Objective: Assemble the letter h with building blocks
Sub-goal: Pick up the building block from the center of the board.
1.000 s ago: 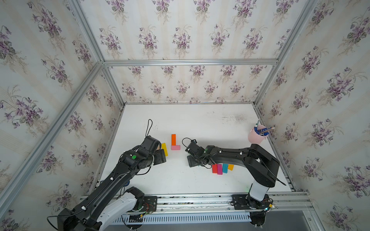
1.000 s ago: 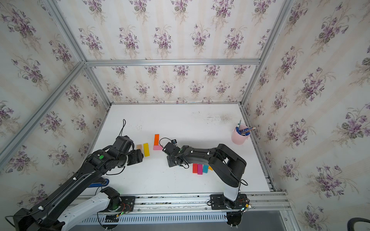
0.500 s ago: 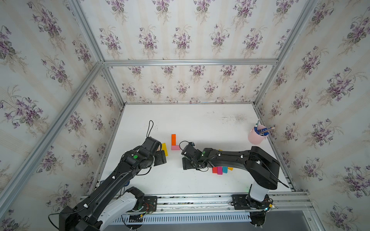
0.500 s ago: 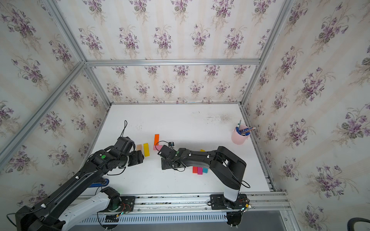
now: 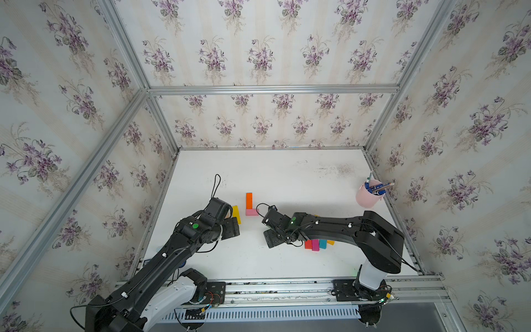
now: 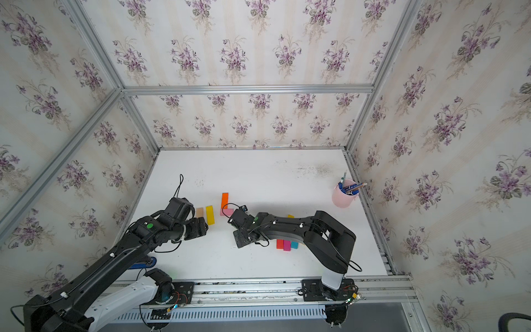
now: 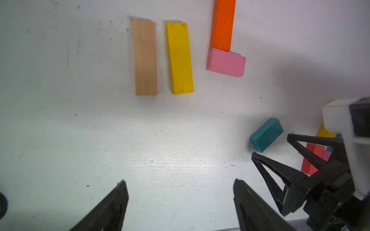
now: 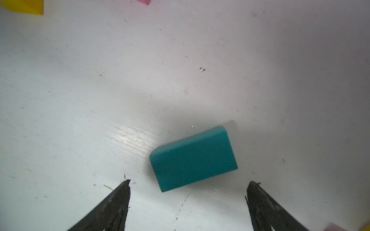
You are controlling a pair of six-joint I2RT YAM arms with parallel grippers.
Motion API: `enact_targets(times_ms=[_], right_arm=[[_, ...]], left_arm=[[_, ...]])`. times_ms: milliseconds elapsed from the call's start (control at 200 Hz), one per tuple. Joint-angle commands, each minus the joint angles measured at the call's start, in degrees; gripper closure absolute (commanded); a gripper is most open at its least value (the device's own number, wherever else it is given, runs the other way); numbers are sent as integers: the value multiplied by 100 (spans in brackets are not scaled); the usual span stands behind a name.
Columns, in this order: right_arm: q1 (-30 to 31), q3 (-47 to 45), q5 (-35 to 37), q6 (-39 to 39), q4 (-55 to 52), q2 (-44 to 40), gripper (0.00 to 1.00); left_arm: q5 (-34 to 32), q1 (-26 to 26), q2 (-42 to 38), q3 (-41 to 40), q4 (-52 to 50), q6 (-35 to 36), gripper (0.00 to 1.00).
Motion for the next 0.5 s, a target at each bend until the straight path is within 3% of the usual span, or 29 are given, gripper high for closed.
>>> enact_targets(times_ms=[0,235,495], right_arm=[[-118,66,44,-804,-19,57,7],[-390,202,-536,-1279,265,327,8],[-404,256,-635,-1383,333,546,12]], left_arm=[[46,8,32,-9,106,35,16],[60,15,82,39,107,46,16],[85,29,189,79,146,90,16]])
